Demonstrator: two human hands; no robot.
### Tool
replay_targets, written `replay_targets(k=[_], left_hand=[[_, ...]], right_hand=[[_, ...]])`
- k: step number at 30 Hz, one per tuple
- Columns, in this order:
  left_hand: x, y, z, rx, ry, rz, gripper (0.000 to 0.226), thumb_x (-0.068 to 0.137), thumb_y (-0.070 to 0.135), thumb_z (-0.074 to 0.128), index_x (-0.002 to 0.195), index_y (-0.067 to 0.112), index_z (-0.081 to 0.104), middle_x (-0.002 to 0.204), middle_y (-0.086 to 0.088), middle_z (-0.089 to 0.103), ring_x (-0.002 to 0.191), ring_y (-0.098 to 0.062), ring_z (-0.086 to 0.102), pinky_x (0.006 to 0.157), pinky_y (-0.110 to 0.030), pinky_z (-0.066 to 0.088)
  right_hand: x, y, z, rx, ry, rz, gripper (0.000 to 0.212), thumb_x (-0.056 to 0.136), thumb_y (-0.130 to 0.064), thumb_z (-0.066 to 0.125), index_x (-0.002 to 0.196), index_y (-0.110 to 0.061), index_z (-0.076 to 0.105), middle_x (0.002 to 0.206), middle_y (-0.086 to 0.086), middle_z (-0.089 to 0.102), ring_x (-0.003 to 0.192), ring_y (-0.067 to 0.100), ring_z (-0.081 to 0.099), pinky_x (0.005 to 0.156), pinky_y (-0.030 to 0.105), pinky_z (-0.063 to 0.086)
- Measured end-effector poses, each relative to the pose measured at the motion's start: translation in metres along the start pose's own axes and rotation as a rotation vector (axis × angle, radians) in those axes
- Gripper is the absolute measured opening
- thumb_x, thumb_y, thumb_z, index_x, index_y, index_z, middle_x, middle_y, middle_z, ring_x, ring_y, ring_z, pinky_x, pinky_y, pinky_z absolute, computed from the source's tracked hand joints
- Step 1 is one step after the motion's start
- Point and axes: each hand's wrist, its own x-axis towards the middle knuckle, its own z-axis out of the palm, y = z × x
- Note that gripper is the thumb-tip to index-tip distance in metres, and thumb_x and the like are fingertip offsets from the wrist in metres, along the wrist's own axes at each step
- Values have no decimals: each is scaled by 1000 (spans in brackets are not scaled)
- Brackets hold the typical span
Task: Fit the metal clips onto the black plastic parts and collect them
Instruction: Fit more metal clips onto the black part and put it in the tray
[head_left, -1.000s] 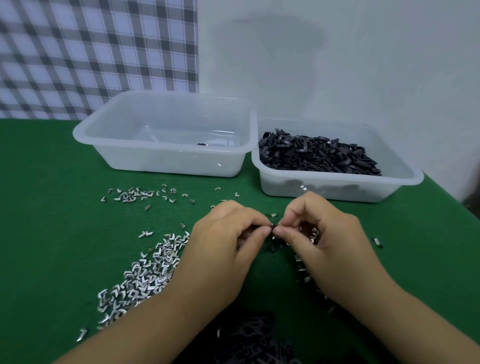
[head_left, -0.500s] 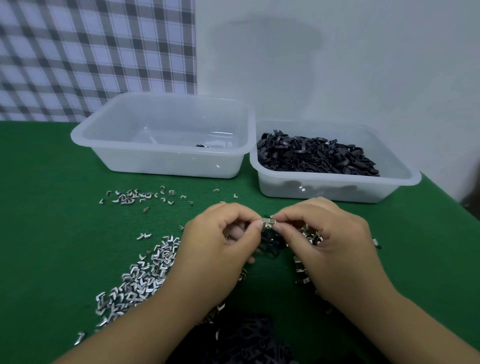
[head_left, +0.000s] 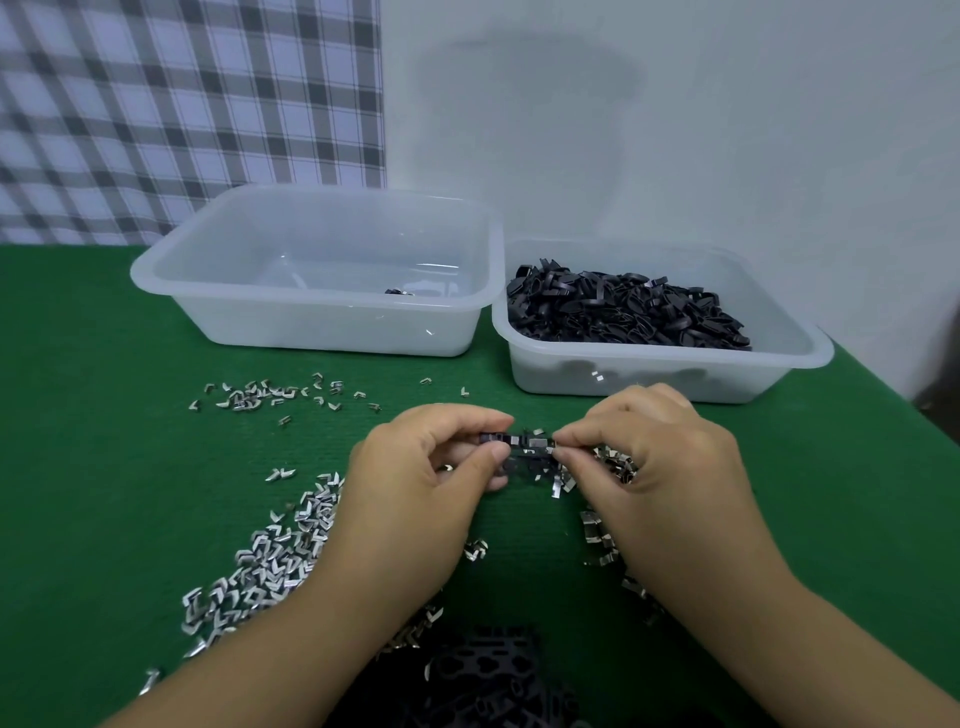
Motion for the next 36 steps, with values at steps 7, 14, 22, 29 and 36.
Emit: replay_targets(k=[7, 14, 22, 29, 36], left_hand=[[-1, 1, 1, -35, -21, 12, 36, 78, -5, 69, 77, 31, 73, 81, -7, 72, 64, -10, 72, 63, -14, 54], [-1, 2, 1, -95, -36, -16, 33, 80, -5, 68, 78, 27, 73, 70, 1, 75, 62, -11, 72, 60, -13, 53], [0, 3, 1, -150, -48, -14, 32, 77, -8, 69, 76, 24, 74, 72, 0, 72, 62, -15, 72, 58, -16, 55], [0, 5, 0, -219, 2, -4, 34, 73, -8, 72, 78, 26, 76, 73, -1, 75, 65, -15, 73, 61, -16, 55], [1, 8, -2, -259, 58, 22, 37, 74, -11, 70, 87, 23, 73, 69, 1, 72, 64, -11, 71, 63, -16, 55]], right_hand=[[0, 0, 1, 22, -5, 29, 11, 68, -9, 80, 74, -16, 73, 69, -4, 63, 71, 18, 55, 66, 22, 42], [2, 2, 0, 140, -36, 112, 13, 68, -11, 80, 72, -22, 73, 72, -11, 63, 77, 14, 55, 68, 23, 44], [4, -2, -1, 262, -129, 230, 15, 72, -17, 77, 71, -29, 68, 74, -16, 58, 84, 6, 53, 74, 20, 40], [8, -9, -2, 398, -127, 329, 15, 76, -12, 71, 71, -26, 68, 73, -11, 61, 73, -1, 57, 66, 6, 39], [17, -14, 0, 429, -159, 411, 17, 77, -13, 71, 65, -25, 68, 69, -8, 63, 61, -3, 53, 56, 8, 38]])
